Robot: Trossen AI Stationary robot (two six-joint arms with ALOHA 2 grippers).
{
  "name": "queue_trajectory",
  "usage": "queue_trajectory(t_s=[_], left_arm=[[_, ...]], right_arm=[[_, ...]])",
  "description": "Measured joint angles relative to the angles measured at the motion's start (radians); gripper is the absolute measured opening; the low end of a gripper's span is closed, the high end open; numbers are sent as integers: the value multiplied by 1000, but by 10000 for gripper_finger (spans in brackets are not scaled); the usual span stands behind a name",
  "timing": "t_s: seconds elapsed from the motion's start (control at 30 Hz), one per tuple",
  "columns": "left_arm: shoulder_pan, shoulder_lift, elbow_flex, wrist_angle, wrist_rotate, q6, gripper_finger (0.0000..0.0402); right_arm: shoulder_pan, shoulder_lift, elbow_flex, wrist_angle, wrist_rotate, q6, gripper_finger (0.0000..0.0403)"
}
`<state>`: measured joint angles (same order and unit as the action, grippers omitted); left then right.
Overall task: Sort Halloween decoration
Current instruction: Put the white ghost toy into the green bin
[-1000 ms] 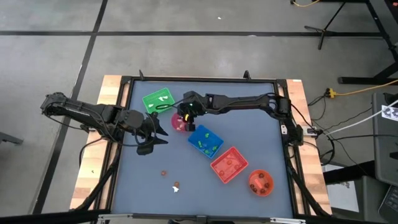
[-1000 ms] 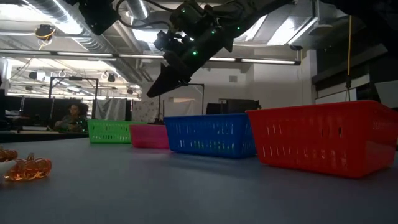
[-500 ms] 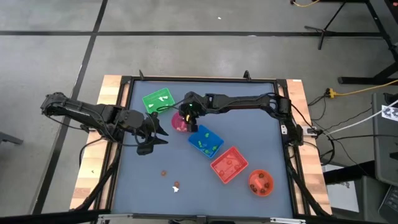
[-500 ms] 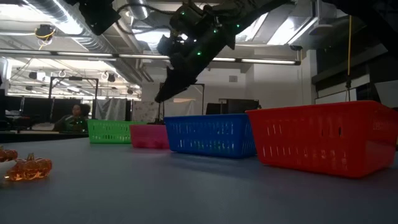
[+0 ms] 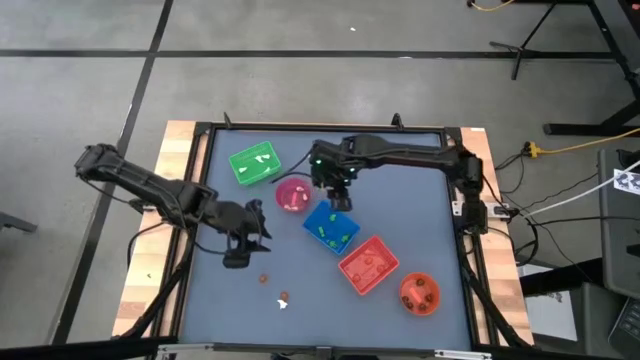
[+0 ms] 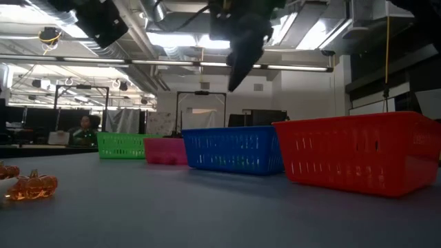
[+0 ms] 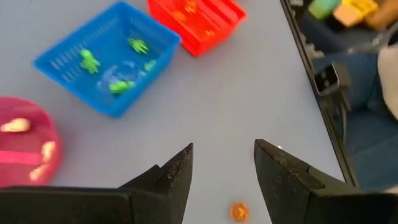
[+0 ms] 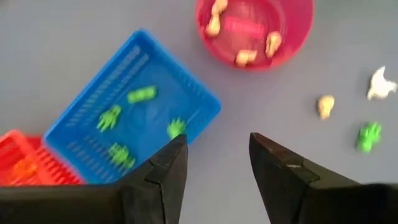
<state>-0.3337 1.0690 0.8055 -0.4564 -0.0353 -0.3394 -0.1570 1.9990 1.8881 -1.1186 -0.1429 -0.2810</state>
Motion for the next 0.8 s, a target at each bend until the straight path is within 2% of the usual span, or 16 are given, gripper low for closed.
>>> queue_trajectory(t_s=[0.17, 0.53, 0.8], left_arm=[[-69, 71, 0, 28, 0, -33, 155], [-198, 272, 0, 257, 0, -70, 155], [-247, 416, 0, 439, 0, -70, 155]], right_arm=[[0, -68, 0, -91, 0, 23, 170], [15, -222, -8, -238, 4, 95, 170], [102, -414, -207, -178, 57, 149, 170]])
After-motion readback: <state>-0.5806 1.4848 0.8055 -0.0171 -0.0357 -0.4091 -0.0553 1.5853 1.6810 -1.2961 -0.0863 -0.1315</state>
